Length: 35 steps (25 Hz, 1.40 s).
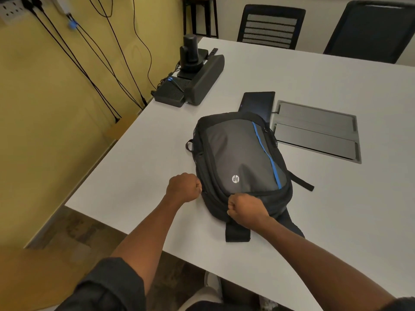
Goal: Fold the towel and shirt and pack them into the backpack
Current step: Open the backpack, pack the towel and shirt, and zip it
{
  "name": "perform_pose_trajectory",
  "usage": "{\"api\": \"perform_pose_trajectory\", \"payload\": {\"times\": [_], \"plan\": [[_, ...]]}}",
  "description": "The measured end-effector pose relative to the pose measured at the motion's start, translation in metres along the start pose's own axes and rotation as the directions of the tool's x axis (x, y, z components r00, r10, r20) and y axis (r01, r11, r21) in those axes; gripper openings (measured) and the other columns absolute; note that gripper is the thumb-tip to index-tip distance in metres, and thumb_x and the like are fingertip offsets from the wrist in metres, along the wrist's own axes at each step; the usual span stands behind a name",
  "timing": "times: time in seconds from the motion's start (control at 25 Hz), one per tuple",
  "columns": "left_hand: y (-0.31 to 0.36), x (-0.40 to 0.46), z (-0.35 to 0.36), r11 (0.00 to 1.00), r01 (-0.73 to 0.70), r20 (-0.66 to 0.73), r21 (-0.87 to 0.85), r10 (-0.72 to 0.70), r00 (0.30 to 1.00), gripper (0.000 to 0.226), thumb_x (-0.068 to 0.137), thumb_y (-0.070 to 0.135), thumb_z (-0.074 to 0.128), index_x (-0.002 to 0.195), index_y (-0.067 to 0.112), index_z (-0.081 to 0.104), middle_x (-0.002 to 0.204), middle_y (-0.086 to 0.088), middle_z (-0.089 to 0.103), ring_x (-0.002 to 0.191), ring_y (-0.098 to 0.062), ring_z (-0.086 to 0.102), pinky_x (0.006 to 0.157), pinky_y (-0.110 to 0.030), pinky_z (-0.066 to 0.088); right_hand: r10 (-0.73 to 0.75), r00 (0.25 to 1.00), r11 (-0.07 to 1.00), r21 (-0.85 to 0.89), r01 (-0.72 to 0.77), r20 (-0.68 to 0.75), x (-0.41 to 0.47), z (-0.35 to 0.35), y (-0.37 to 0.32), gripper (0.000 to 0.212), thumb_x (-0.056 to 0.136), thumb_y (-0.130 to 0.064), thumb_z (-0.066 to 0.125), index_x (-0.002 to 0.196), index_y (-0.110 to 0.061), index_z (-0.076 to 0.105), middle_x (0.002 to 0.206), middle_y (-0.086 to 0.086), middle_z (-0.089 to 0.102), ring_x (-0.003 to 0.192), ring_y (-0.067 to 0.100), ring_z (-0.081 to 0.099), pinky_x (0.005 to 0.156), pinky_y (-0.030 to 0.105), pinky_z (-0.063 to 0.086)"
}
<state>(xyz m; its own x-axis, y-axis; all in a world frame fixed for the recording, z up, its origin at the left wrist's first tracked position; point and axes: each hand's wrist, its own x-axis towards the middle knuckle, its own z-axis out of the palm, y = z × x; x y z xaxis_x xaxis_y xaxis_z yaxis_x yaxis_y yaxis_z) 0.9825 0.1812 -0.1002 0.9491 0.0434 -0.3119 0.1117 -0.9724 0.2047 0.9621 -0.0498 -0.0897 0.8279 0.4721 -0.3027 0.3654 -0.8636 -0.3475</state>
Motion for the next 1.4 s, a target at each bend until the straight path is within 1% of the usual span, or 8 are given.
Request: {"api": "perform_pose_trajectory", "payload": {"times": [0.52, 0.8, 0.96, 1.12, 1.2, 1.28, 1.32, 1.4], "plan": [[-0.018, 0.056, -0.019, 0.97, 0.105, -0.134, 0.219, -0.077, 0.988, 0.013, 0.091, 0.026, 0.059, 0.095, 0.02, 0.069, 0.089, -0.001, 0.069, 0.081, -0.023, 0.065, 0.077, -0.03, 0.043, 0.074, 0.99, 0.989, 0.115, -0.089, 0.121, 0.007, -0.006, 0.007, 0.017, 0.088, -0.028, 0.062, 0.073, -0.024, 0.054, 0.075, -0.002, 0.064, 0.065, 0.011, 0.054, 0.06, 0.021, 0.041], [-0.018, 0.074, -0.022, 0.956, 0.188, -0.191, 0.225, -0.146, 0.971, 0.015, 0.094, 0.029, 0.056, 0.097, 0.018, 0.068, 0.087, -0.001, 0.067, 0.069, -0.016, 0.05, 0.078, -0.031, 0.038, 0.07, 0.988, 0.984, 0.152, -0.091, 0.14, 0.008, -0.008, 0.008, 0.02, 0.088, -0.026, 0.063, 0.07, -0.024, 0.053, 0.067, -0.006, 0.055, 0.062, 0.009, 0.05, 0.062, 0.02, 0.044], [-0.013, 0.08, -0.022, 0.96, 0.174, -0.203, 0.22, -0.129, 0.971, 0.015, 0.094, 0.029, 0.055, 0.094, 0.018, 0.065, 0.088, -0.001, 0.068, 0.077, -0.018, 0.061, 0.082, -0.032, 0.04, 0.073, 0.99, 0.983, 0.158, -0.092, 0.124, 0.007, -0.006, 0.008, 0.021, 0.089, -0.026, 0.061, 0.07, -0.024, 0.051, 0.065, -0.007, 0.053, 0.06, 0.008, 0.049, 0.064, 0.022, 0.046], [-0.021, 0.09, -0.013, 0.963, 0.147, -0.123, -0.225, -0.178, 0.976, 0.02, 0.098, 0.029, 0.05, 0.102, 0.016, 0.064, 0.102, -0.006, 0.069, 0.098, -0.029, 0.066, 0.083, -0.035, 0.049, 0.051, 0.992, 0.954, 0.289, -0.083, 0.117, 0.0, -0.004, 0.011, 0.017, 0.092, -0.03, 0.06, 0.077, -0.026, 0.055, 0.072, -0.006, 0.057, 0.067, 0.01, 0.054, 0.068, 0.026, 0.051], [-0.02, 0.093, -0.011, 0.875, 0.137, -0.019, -0.464, -0.164, 0.986, 0.039, 0.099, 0.041, 0.051, 0.129, 0.015, 0.054, 0.128, -0.008, 0.062, 0.12, -0.033, 0.058, 0.098, -0.041, 0.047, 0.118, 0.96, 0.956, 0.29, -0.041, -0.255, -0.001, -0.006, 0.018, 0.006, 0.091, -0.03, 0.063, 0.09, -0.024, 0.061, 0.085, -0.004, 0.061, 0.079, 0.013, 0.055, 0.073, 0.024, 0.047], [-0.009, 0.091, -0.004, 0.795, 0.145, 0.082, -0.59, -0.119, 0.989, 0.073, 0.094, 0.056, 0.053, 0.151, 0.017, 0.03, 0.151, -0.008, 0.044, 0.137, -0.032, 0.044, 0.113, -0.047, 0.037, 0.274, 0.76, 0.959, 0.228, -0.169, -0.589, 0.008, -0.013, 0.034, 0.024, 0.088, -0.027, 0.066, 0.109, -0.017, 0.061, 0.104, 0.004, 0.062, 0.095, 0.022, 0.055, 0.085, 0.037, 0.047], [-0.002, 0.09, 0.001, 0.75, 0.149, 0.113, -0.645, -0.098, 0.989, 0.086, 0.09, 0.063, 0.054, 0.155, 0.018, 0.02, 0.157, -0.008, 0.036, 0.141, -0.031, 0.038, 0.116, -0.048, 0.033, 0.37, 0.698, 0.929, 0.245, -0.277, -0.613, 0.016, -0.019, 0.046, 0.037, 0.088, -0.031, 0.066, 0.12, -0.016, 0.056, 0.117, 0.008, 0.059, 0.105, 0.027, 0.053, 0.09, 0.044, 0.046], [0.011, 0.086, 0.013, 0.682, 0.156, 0.148, -0.714, -0.071, 0.986, 0.107, 0.08, 0.073, 0.057, 0.158, 0.021, 0.006, 0.162, -0.008, 0.024, 0.145, -0.031, 0.032, 0.117, -0.049, 0.031, 0.553, 0.716, 0.833, 0.299, -0.465, -0.427, 0.036, -0.029, 0.075, 0.065, 0.087, -0.048, 0.063, 0.141, -0.019, 0.04, 0.146, 0.012, 0.041, 0.13, 0.034, 0.042, 0.102, 0.054, 0.038]]}}
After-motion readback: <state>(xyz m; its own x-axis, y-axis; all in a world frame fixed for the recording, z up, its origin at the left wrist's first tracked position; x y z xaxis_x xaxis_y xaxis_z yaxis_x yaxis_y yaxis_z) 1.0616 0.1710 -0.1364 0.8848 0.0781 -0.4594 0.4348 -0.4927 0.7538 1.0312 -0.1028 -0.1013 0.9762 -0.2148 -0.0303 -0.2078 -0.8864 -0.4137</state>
